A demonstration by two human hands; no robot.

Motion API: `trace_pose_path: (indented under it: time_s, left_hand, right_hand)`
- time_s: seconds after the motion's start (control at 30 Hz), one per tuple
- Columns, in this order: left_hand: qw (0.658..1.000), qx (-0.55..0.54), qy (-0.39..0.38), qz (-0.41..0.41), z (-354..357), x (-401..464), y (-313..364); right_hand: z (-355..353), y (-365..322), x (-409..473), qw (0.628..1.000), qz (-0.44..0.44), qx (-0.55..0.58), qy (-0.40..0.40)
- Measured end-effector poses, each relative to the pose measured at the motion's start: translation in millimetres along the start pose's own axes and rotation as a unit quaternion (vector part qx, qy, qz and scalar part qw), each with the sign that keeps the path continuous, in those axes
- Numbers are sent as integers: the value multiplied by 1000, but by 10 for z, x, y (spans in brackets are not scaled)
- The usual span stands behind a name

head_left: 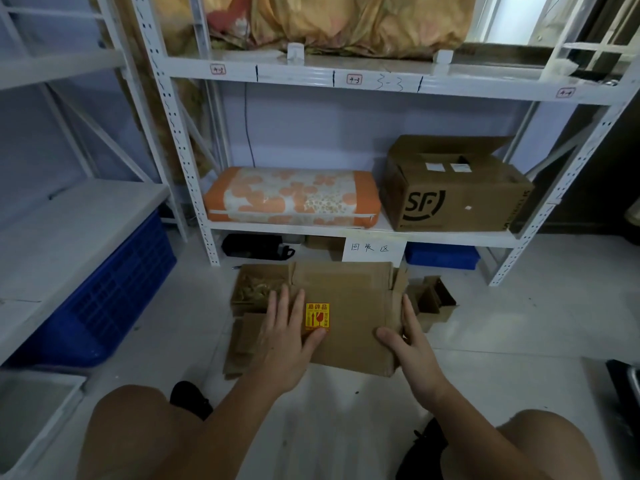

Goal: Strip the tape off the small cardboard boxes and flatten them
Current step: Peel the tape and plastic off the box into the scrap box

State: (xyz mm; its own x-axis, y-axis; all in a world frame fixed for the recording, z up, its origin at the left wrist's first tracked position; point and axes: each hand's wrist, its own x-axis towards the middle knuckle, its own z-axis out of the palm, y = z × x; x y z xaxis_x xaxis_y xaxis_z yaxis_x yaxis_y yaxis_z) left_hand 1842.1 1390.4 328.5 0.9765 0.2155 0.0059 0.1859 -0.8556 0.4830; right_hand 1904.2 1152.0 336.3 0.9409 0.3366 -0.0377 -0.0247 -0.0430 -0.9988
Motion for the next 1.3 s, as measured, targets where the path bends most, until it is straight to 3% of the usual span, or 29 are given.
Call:
trace_pose_path:
  time_s: [0.13, 0.23, 0.33, 0.53, 0.63, 0.73, 0.87, 0.97, 1.07, 1.17, 1.3]
  left_hand:
    - [989, -147, -10, 8, -56, -73, 37]
    - [946, -325, -12, 14, -76, -100, 65]
    - [907, -421, -22, 3, -111, -151, 48]
    - [860, -509, -26, -27, -133, -437, -19]
    - [841, -534, -16, -79, -50, -565, -150]
    - [799, -585, -14, -142, -1, -647, -250]
    - [778, -607, -37, -159, -18, -646, -352]
    - [806, -575, -71, -121, -40, -674, -365]
    - [869, -480, -106, -58, -14, -714, -320]
    - [958, -272, -87, -20, 17, -698, -330]
    - [981, -186, -26, 47, 82, -649, -407]
  right_hand:
    - [-158, -72, 68, 998, 38, 42, -33]
    - [-242, -74, 70, 993, 56, 80, -73]
    - [-263, -72, 60, 986, 86, 116, -81]
    - [-107, 60, -37, 981, 127, 117, -89]
    - [13, 118, -116, 985, 100, 103, -91]
    - [96, 159, -197, 989, 65, 58, -119]
    - [226, 160, -260, 993, 58, -2, -107]
    - [277, 84, -237, 992, 114, 40, -29]
    - [280, -32, -160, 978, 200, 52, 38]
    - [213, -138, -103, 966, 251, 15, 64]
    - [156, -195, -122, 955, 289, -32, 59]
